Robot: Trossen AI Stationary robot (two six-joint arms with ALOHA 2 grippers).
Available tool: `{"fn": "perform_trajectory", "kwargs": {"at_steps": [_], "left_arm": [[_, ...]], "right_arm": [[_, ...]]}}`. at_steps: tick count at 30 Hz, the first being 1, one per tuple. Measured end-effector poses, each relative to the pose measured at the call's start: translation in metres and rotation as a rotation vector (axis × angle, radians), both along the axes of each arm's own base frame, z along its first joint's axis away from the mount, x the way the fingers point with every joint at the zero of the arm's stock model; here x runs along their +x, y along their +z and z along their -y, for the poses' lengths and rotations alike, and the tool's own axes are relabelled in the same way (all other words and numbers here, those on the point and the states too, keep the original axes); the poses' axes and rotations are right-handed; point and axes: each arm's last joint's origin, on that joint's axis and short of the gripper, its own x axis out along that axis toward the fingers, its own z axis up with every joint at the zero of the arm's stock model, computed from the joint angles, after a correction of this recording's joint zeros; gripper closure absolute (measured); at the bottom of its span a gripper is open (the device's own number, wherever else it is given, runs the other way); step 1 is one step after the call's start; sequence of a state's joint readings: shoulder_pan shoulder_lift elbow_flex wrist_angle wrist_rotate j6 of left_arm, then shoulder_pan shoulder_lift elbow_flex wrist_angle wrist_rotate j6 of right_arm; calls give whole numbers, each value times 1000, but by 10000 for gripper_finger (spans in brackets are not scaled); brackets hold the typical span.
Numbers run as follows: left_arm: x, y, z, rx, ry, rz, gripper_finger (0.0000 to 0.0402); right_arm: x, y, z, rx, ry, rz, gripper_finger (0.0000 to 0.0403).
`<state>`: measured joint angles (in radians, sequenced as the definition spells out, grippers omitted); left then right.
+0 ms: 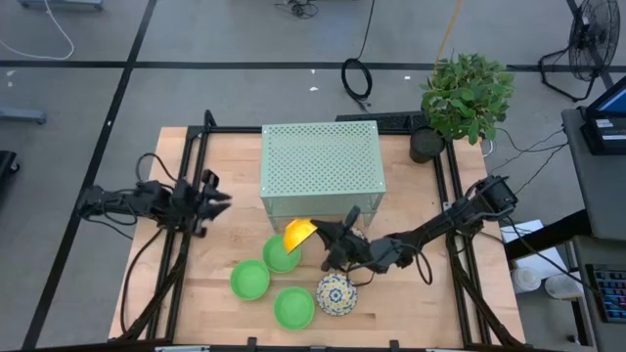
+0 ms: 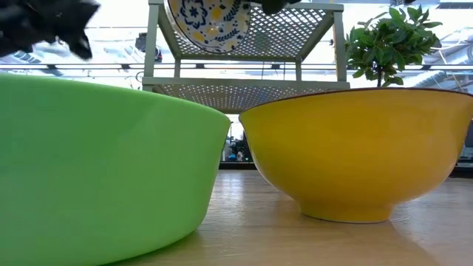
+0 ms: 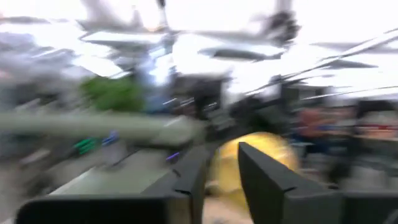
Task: Pick & Place Mini bowls
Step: Put the bottom right yellow patterned bowl on the shelf
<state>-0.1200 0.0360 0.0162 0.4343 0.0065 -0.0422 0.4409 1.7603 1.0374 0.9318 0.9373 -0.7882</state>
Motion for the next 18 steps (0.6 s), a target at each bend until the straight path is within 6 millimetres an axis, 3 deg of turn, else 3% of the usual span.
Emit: {"fn": "perform_trajectory", "kwargs": {"at_steps": [4,9,14,18], "left_arm": [[2,4,7,74,-175,45,232],[13,-1,17,140,-222,-2,183],[28,5,35,229,-253,17,184],[48,25,62,365,-239,9,204]], "right_arm": [[0,1,0,17,-1,13,402],[1,5,-1,16,48,39,402],[5,16,-3,-10,13,33,402],[8,26,-3,-74,-18,17,402]]}}
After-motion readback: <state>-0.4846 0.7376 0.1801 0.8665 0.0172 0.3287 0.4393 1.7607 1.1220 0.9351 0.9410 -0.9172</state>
